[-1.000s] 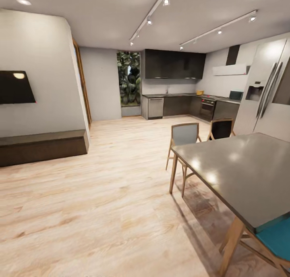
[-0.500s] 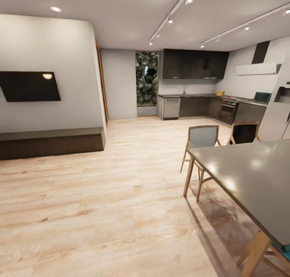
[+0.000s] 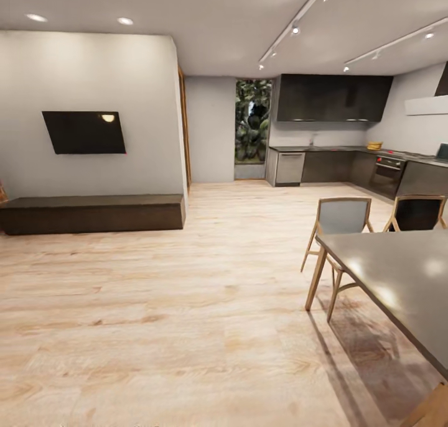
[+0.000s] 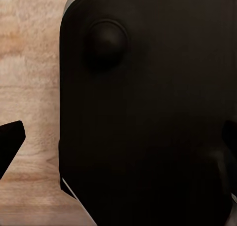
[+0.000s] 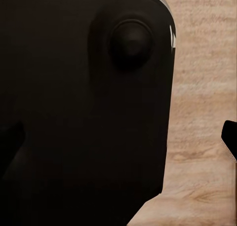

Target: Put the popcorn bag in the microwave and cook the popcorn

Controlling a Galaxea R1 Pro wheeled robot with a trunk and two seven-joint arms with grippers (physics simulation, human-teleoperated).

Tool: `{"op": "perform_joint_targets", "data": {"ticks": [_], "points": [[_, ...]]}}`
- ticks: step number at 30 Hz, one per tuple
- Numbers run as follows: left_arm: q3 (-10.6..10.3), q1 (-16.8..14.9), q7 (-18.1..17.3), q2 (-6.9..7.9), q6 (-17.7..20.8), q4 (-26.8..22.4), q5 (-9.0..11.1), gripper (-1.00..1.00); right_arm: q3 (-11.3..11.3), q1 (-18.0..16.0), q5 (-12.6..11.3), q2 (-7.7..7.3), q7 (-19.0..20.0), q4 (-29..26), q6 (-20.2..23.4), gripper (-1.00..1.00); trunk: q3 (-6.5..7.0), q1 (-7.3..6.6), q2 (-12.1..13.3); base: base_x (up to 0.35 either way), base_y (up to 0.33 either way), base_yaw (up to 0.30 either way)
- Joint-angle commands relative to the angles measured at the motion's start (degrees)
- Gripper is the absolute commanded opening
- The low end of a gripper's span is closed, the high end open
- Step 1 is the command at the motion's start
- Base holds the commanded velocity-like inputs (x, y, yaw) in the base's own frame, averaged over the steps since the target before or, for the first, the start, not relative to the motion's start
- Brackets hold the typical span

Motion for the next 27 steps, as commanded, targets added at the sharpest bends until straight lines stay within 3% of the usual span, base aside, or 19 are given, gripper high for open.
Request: {"op": "perform_joint_targets", "data": {"ticks": [1, 6, 27], "points": [[0.0, 0.0, 0.0, -0.01, 0.0, 0.0, 0.5, 1.00, 0.0, 0.0, 0.0, 0.01, 0.0, 0.0, -0.2, 1.00, -0.05, 0.00, 0.0, 0.018, 0.000, 0.089], [-0.1, 0.0, -0.1, 0.00, 0.0, 0.0, 0.5, 1.00, 0.1, 0.0, 0.0, 0.01, 0.0, 0.0, -0.1, 1.00, -0.05, 0.00, 0.0, 0.163, 0.000, 0.022], [-0.2, 0.0, -0.5, 0.08, 0.7, 0.0, 0.6, 1.00, 0.2, 0.0, -0.3, 0.01, -0.1, 0.0, -0.1, 1.00, -0.05, 0.00, 0.0, 0.321, 0.000, 0.000]]}}
